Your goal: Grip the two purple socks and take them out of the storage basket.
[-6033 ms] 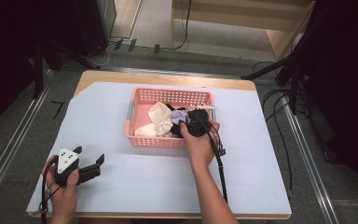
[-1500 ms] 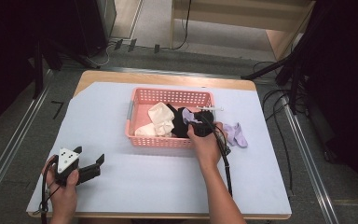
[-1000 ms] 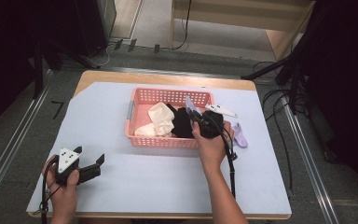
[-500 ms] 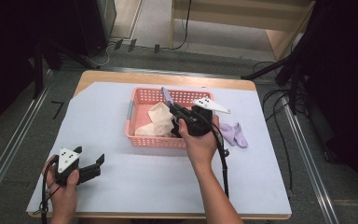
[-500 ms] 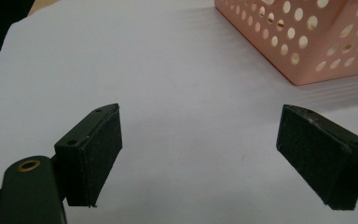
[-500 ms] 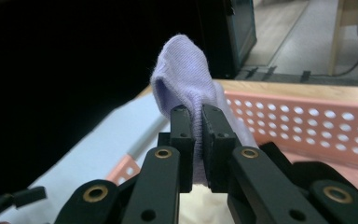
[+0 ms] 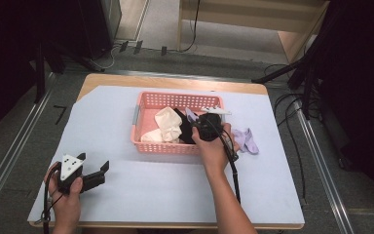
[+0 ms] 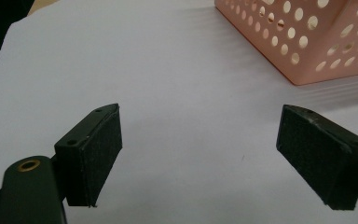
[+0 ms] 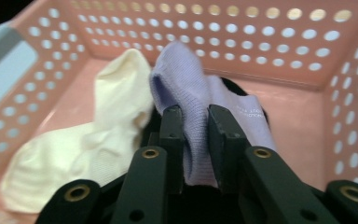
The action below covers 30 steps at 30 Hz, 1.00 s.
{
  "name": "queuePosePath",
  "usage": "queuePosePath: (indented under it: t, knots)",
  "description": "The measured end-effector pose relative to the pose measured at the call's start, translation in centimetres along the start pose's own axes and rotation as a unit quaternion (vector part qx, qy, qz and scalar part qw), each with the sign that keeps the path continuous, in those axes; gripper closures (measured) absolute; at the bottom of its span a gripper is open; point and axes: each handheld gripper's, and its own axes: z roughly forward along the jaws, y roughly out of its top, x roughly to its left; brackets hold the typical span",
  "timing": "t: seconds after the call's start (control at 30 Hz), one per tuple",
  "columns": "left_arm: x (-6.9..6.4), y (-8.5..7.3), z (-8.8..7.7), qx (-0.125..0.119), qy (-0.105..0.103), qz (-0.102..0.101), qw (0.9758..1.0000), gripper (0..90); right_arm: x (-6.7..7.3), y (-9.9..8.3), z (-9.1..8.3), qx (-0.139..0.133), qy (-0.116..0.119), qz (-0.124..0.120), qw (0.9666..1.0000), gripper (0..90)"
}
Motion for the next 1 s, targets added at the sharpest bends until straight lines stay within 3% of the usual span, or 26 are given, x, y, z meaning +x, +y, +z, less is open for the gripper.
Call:
queuePosePath:
  t: [0.13, 0.27, 0.4, 0.6, 0.7, 0.8, 1.0]
  knots:
    - [0.0, 0.0, 0.0, 0.001, -0.001, 0.001, 1.0, 14.8, -0.5, -0.1, 0.8, 0.01, -0.016, -0.004, 0.9998, 70.8]
    - [0.0, 0.0, 0.0, 0.0, 0.0, 0.001, 1.0, 14.8, -0.6, -0.2, 1.2, 0.014, -0.037, -0.036, 0.9986, 64.7]
    - [0.0, 0.0, 0.0, -0.001, 0.0, 0.0, 1.0, 14.8, -0.8, -0.2, 1.4, 0.031, -0.045, -0.025, 0.9982, 64.8]
    - [0.0, 0.0, 0.0, -0.001, 0.0, 0.0, 1.0, 14.8, -1.1, -0.1, 1.8, 0.076, -0.077, -0.019, 0.994, 69.2]
    - [0.0, 0.0, 0.0, -0.001, 0.0, 0.0, 1.0, 14.8, -1.1, 0.0, 2.0, 0.098, -0.09, -0.021, 0.9909, 79.9]
    - [0.0, 0.0, 0.0, -0.001, 0.0, 0.0, 1.0, 14.8, -1.3, -0.1, 1.9, 0.091, -0.089, -0.023, 0.9916, 84.3]
    - [0.0, 0.0, 0.0, 0.001, -0.001, 0.0, 1.0, 14.8, -1.7, -0.7, 0.9, 0.03, -0.073, -0.021, 0.9966, 86.0]
